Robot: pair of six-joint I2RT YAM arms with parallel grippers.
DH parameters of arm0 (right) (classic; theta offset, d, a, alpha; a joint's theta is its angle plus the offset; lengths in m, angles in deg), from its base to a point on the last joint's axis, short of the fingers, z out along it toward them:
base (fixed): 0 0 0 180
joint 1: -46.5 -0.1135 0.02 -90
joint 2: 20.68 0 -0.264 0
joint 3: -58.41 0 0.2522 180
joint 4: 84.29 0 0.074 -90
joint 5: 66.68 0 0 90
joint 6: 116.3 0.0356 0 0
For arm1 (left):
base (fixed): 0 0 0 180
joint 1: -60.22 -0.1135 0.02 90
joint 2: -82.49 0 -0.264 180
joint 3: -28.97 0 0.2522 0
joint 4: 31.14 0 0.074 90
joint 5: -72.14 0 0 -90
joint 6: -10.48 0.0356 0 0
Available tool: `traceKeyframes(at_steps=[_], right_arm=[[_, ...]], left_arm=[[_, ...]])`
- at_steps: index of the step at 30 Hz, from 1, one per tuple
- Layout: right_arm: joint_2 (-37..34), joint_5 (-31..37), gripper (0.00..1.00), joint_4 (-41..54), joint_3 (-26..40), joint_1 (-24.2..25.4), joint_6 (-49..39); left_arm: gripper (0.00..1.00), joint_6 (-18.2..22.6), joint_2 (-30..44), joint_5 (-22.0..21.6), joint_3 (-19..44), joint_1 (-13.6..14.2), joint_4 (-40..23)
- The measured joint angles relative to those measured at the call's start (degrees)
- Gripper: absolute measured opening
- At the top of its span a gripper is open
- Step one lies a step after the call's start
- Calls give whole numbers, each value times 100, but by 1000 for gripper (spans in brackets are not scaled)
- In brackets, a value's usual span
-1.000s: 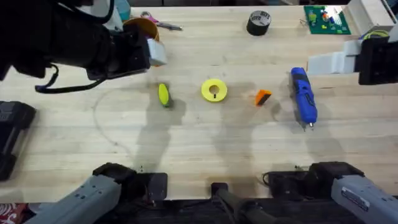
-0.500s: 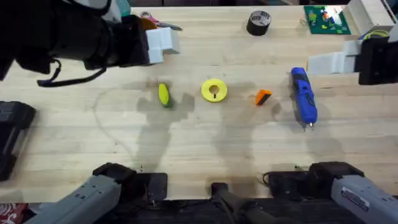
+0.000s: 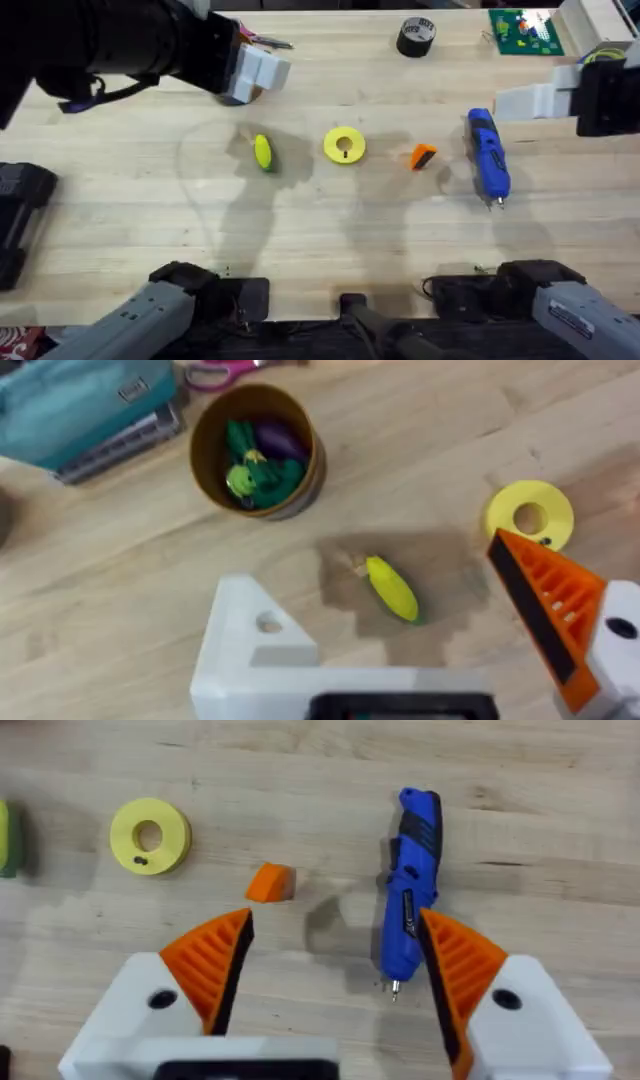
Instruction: Pick up the gripper from the table and insert it into the empty holder that is missing its gripper. Then pick up a screw, insert it into the mounting hole, and use the screwdriver to tighten it. Finally, clean up the table by picking up the vegetable and placing it into the bucket.
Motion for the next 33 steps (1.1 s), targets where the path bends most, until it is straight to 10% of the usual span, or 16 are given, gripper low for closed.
traceKeyframes(at_steps=[7,19,33], right_arm=[[0,0,998,2,0,0,0],[0,-1,998,2,0,0,0],[0,-2,998,4,0,0,0]], left_arm=[[985,419,-24,-98,0,-84,57],[986,676,-1677,425,-398,-1111,161],[986,763,-3857,2341,-4570,-1613,4512]])
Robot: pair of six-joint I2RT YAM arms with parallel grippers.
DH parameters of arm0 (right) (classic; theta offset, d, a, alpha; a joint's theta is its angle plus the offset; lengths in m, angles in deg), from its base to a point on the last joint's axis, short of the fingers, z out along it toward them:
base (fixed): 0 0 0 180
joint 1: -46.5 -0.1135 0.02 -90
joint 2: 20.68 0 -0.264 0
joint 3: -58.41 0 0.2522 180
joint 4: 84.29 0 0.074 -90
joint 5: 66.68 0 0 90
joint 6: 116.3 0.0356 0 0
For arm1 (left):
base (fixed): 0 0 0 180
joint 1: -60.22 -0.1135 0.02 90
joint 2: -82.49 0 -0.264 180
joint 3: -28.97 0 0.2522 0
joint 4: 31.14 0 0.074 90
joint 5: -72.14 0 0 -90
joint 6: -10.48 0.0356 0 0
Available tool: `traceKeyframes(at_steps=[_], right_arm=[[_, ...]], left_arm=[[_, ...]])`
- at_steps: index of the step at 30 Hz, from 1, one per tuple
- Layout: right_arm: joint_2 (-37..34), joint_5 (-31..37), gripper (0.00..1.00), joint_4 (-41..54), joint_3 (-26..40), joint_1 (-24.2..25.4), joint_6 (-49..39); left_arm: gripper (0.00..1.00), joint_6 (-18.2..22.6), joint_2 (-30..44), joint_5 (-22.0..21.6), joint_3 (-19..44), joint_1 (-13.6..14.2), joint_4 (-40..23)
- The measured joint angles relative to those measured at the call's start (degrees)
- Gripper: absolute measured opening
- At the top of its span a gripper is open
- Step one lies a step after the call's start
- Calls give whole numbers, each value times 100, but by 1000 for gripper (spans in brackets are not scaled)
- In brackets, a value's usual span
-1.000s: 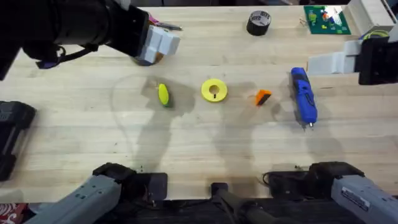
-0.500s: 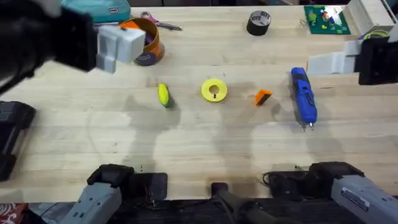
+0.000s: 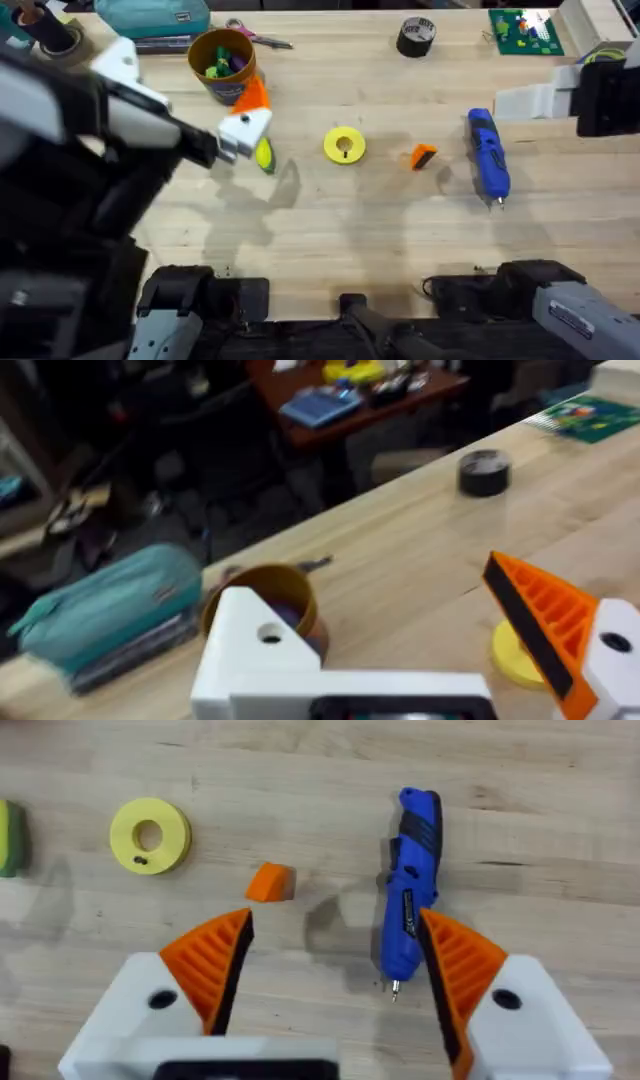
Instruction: Pick up the gripper from the table and insert it into the empty holder that is missing its gripper. Then pick up a screw, insert it into the mounting hole, and use the screwdriver to tighten it. Finally, clean up the table by picking up the vegetable and placing it into the bucket.
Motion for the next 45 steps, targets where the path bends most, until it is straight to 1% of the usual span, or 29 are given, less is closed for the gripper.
traceKeyframes(at_steps=[4,8,11,12,15,17,19,23,26,28,32,35,37,39,42,45], right_arm=[[0,2,998,0,0,0,0],[0,2,997,0,0,0,0],[0,0,997,0,0,0,0],[0,0,997,0,0,0,0],[0,0,997,0,0,0,0],[0,0,998,0,0,0,0],[0,1,998,0,0,0,0],[0,0,997,0,0,0,0],[0,1,997,0,0,0,0],[0,0,998,0,0,0,0],[0,1,997,0,0,0,0],[0,0,997,0,0,0,0],[0,0,997,0,0,0,0],[0,1,997,1,0,0,0],[0,1,997,2,0,0,0],[0,0,998,2,0,0,0]], left_arm=[[986,-52,-541,644,-672,0,629],[986,-497,-968,1063,-1411,0,1336],[986,-826,-1342,1375,-1908,0,1726],[986,-889,-1454,1489,-2028,0,1804],[986,-1034,-1847,2022,-2360,0,2017],[986,-1091,-2105,2439,-2517,0,2016],[986,-1233,-2306,2790,-2583,0,1988],[986,-1734,-2390,3155,-2588,0,2030],[986,-1963,-2390,3451,-2588,7,1953],[985,-2050,-2390,3685,-2588,7,1805],[986,-2158,-2390,4198,-2590,7,1221],[986,-2134,-2390,4432,-2590,7,762],[986,-1925,-2390,4600,-2590,7,453],[986,-1594,-2378,4806,-2589,7,143],[986,-1151,-2383,5079,-2576,11,68],[986,-903,-2386,5219,-2575,11,44]])
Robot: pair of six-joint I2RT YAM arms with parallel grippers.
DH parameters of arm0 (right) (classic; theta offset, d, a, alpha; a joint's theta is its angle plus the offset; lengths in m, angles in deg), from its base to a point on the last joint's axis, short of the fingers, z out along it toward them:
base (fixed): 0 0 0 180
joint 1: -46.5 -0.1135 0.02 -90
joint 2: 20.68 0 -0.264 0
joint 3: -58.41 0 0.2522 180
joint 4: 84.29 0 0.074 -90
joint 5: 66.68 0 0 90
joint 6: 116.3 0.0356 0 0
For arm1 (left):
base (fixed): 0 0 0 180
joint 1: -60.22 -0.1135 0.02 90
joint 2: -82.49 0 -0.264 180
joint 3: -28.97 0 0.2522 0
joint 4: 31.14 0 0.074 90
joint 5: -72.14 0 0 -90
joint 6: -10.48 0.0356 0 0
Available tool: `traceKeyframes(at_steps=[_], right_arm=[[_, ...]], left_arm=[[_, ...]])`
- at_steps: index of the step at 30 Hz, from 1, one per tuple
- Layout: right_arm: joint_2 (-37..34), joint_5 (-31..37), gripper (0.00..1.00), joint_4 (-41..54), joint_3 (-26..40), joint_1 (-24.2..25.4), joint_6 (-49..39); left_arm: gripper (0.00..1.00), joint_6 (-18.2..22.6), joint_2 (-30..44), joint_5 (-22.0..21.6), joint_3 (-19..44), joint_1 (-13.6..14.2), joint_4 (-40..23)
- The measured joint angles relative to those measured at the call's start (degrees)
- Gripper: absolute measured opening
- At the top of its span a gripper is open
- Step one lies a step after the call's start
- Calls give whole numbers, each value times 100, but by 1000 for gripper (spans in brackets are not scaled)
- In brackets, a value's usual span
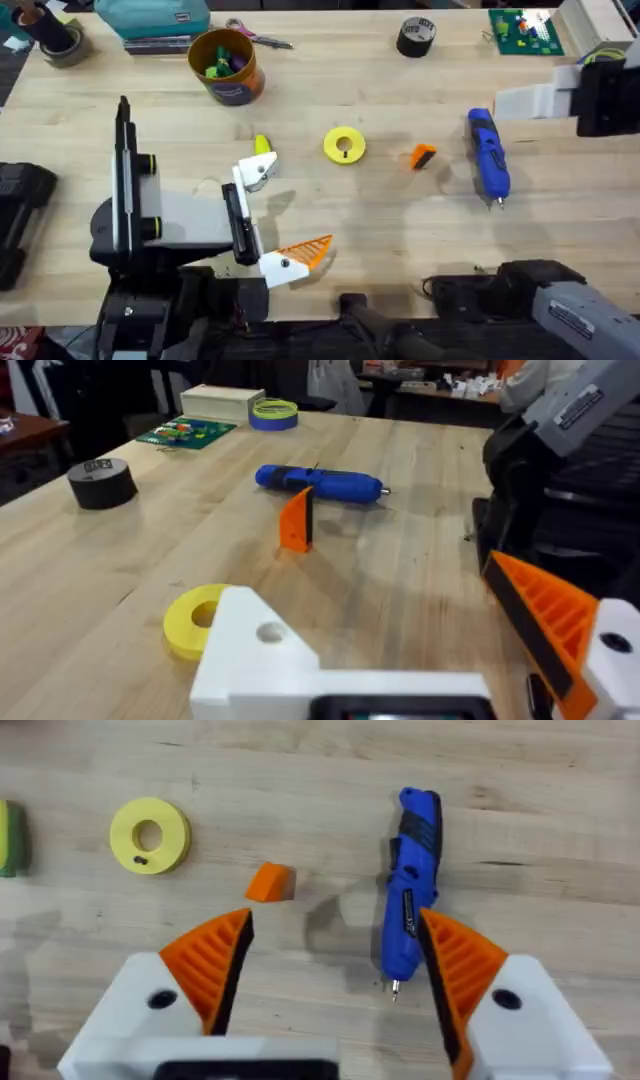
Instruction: Pick up the gripper from the table and insert it into the empty holder that is missing its gripper. Then pick up a screw, insert it into the mounting hole, and use the screwdriver to tighten it. Finally, clean up the table by picking up the vegetable and placing it into the bucket.
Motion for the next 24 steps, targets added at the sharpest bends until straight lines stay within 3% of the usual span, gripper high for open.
traceKeyframes(at_steps=[7,13,24], right_arm=[[0,0,997,-1,0,0,0],[0,0,998,0,0,0,0],[0,2,997,0,0,0,0]], left_arm=[[986,35,0,78,0,0,-5],[985,-396,1,-442,0,0,108],[986,-549,0,-818,0,0,170]])
